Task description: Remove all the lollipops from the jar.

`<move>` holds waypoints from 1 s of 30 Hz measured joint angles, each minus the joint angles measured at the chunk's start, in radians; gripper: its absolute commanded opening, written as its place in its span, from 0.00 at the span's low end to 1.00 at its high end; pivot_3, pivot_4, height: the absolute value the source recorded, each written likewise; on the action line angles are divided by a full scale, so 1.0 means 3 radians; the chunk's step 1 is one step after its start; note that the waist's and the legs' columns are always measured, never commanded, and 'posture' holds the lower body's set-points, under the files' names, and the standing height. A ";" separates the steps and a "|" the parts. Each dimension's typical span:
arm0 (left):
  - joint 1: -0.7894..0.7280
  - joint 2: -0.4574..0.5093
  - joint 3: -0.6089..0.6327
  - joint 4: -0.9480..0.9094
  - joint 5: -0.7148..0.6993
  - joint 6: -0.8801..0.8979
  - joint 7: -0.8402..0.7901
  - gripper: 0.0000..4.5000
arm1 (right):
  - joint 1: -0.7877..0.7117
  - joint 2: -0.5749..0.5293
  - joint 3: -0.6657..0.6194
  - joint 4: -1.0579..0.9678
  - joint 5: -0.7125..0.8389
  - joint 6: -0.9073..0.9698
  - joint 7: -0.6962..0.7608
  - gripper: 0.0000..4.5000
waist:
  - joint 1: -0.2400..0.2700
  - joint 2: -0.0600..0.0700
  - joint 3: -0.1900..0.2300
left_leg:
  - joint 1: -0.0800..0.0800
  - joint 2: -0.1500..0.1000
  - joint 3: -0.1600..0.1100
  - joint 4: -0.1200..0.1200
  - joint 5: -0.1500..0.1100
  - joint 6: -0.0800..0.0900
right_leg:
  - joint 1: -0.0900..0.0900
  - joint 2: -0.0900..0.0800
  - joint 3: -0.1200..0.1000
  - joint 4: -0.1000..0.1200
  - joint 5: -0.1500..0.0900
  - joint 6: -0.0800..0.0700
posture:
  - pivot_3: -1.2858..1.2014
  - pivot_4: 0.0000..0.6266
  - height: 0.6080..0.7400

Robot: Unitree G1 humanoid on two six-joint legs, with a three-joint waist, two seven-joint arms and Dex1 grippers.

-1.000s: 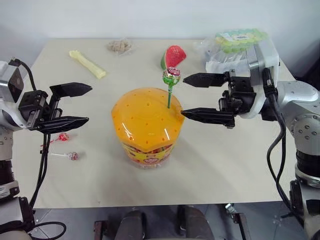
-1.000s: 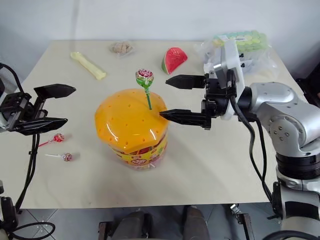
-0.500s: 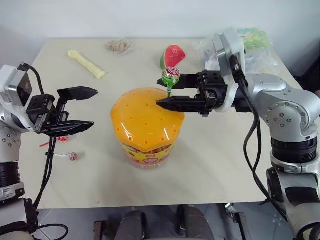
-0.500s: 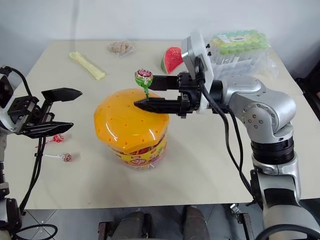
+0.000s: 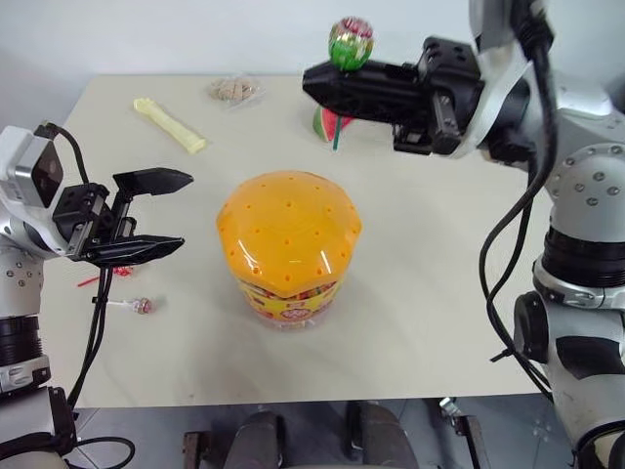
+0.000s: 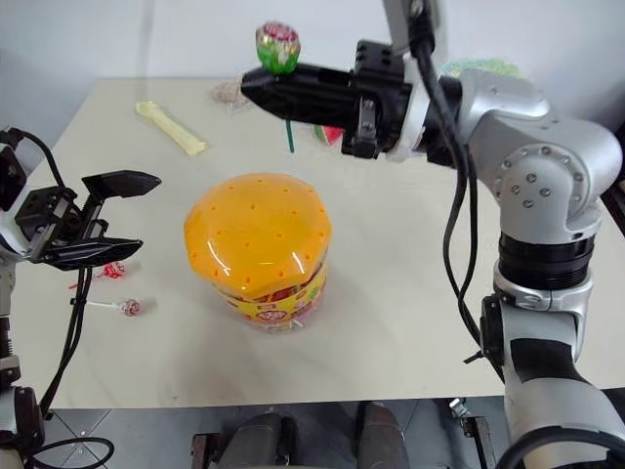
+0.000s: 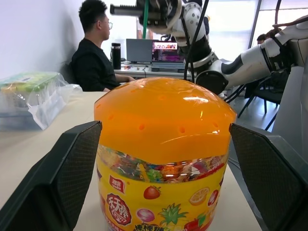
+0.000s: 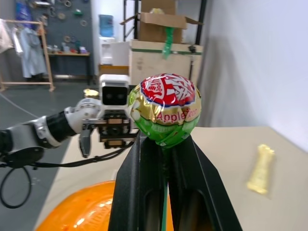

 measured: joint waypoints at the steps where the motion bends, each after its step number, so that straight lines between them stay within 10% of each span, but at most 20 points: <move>1: -0.0015 0.0000 -0.0007 0.0002 0.0000 0.0000 0.0000 1.00 | -0.0021 -0.0058 -0.0018 0.0045 -0.0018 0.0008 -0.0010 0.01 | 0.0000 0.0000 0.0000 | 0.0000 0.0000 0.0000 0.0000 0.0000 0.0000 | 0.0000 0.0000 0.0000 0.0000 0.0000 0.0000 | 0.52 0.24 1.00; 7: -0.0052 0.0023 -0.0043 0.0014 0.0002 0.0014 -0.0001 1.00 | -0.0097 -0.0568 -0.0186 0.0344 -0.0279 0.0219 -0.0273 0.01 | -0.0001 0.0000 0.0000 | -0.0003 0.0000 0.0002 -0.0002 -0.0001 0.0001 | -0.0003 0.0000 0.0000 -0.0003 0.0000 0.0000 | 0.52 0.24 1.00; 15: -0.0008 0.0215 -0.0099 0.0138 0.0090 0.0046 0.0002 1.00 | 0.1239 -0.1726 0.0049 0.0868 -0.1147 0.0268 -0.0102 0.01 | 0.0004 0.0000 0.0000 | -0.0007 -0.0002 0.0010 -0.0006 -0.0007 0.0009 | -0.0006 -0.0002 0.0001 -0.0013 0.0000 0.0001 | 0.52 0.24 1.00; 30: 0.0076 0.0329 0.0024 0.0066 0.0213 0.0004 0.0199 1.00 | 0.2215 -0.1697 -0.0028 0.1402 -0.1644 0.0087 -0.0098 0.06 | -0.0013 0.0007 0.0004 | -0.0004 0.0003 0.0022 -0.0003 -0.0006 0.0006 | -0.0010 -0.0002 0.0006 -0.0009 0.0001 0.0002 | 0.52 0.24 1.00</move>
